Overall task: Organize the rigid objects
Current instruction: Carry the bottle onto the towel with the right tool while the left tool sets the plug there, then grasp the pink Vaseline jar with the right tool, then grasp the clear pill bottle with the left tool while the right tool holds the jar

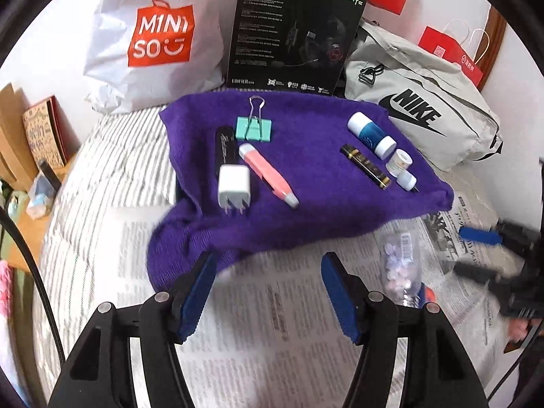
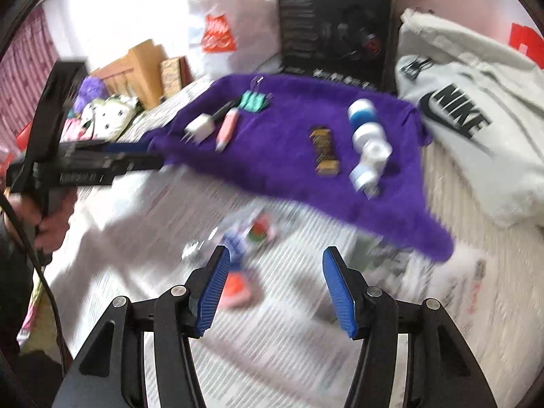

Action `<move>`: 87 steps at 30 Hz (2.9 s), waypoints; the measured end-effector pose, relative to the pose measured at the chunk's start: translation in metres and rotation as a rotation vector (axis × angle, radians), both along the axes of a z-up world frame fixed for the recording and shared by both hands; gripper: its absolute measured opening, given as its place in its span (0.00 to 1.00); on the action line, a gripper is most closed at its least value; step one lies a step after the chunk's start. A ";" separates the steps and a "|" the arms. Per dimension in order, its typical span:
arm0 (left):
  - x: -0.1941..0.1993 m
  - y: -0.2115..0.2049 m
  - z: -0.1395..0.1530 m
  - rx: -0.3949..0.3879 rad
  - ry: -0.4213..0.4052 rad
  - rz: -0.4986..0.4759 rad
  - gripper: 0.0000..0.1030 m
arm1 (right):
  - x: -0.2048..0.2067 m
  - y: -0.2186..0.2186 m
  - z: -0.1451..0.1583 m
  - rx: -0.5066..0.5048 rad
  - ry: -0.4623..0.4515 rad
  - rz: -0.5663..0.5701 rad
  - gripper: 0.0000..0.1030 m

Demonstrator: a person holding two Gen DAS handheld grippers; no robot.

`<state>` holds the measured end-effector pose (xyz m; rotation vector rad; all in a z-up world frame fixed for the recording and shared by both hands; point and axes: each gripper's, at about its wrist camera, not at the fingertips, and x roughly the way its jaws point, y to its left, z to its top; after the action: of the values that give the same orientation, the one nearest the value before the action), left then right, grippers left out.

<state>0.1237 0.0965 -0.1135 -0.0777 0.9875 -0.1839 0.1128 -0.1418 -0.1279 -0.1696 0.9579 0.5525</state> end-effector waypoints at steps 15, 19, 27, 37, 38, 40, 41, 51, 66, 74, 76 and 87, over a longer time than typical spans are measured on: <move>-0.042 -0.007 -0.016 -0.063 0.055 0.024 0.61 | -0.008 0.024 -0.042 0.030 -0.008 0.081 0.36; -0.043 -0.010 -0.020 -0.060 0.064 0.037 0.60 | -0.006 0.025 -0.040 0.019 -0.004 0.062 0.36; -0.043 -0.046 -0.016 -0.022 0.024 -0.061 0.60 | -0.005 -0.036 -0.031 -0.057 -0.029 -0.214 0.36; -0.038 -0.056 -0.038 0.123 -0.033 -0.040 0.60 | -0.019 -0.050 -0.044 -0.091 -0.118 -0.290 0.35; -0.040 -0.053 -0.040 0.122 -0.046 -0.038 0.60 | -0.018 -0.050 -0.044 -0.087 -0.116 -0.290 0.36; -0.045 -0.053 -0.041 0.136 -0.080 -0.037 0.61 | -0.016 -0.049 -0.044 -0.089 -0.116 -0.289 0.36; -0.045 -0.053 -0.042 0.139 -0.079 -0.037 0.64 | -0.016 -0.048 -0.044 -0.094 -0.118 -0.288 0.36; -0.042 -0.061 -0.046 0.153 -0.062 -0.083 0.83 | -0.018 -0.048 -0.044 -0.094 -0.117 -0.287 0.36; -0.042 -0.063 -0.048 0.149 -0.059 -0.096 0.89 | -0.017 -0.052 -0.044 -0.074 -0.108 -0.287 0.37; -0.042 -0.060 -0.047 0.130 -0.070 -0.100 0.81 | -0.017 -0.052 -0.044 -0.073 -0.106 -0.288 0.37; -0.046 -0.061 -0.043 0.114 -0.083 -0.129 0.72 | -0.017 -0.052 -0.043 -0.074 -0.107 -0.287 0.37; -0.036 -0.120 -0.009 0.177 -0.155 -0.321 0.73 | -0.018 -0.048 -0.044 -0.070 -0.102 -0.262 0.46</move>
<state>0.0873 -0.0238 -0.1223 0.2558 0.8530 -0.3896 0.0946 -0.1900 -0.1718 -0.1312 0.8837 0.2665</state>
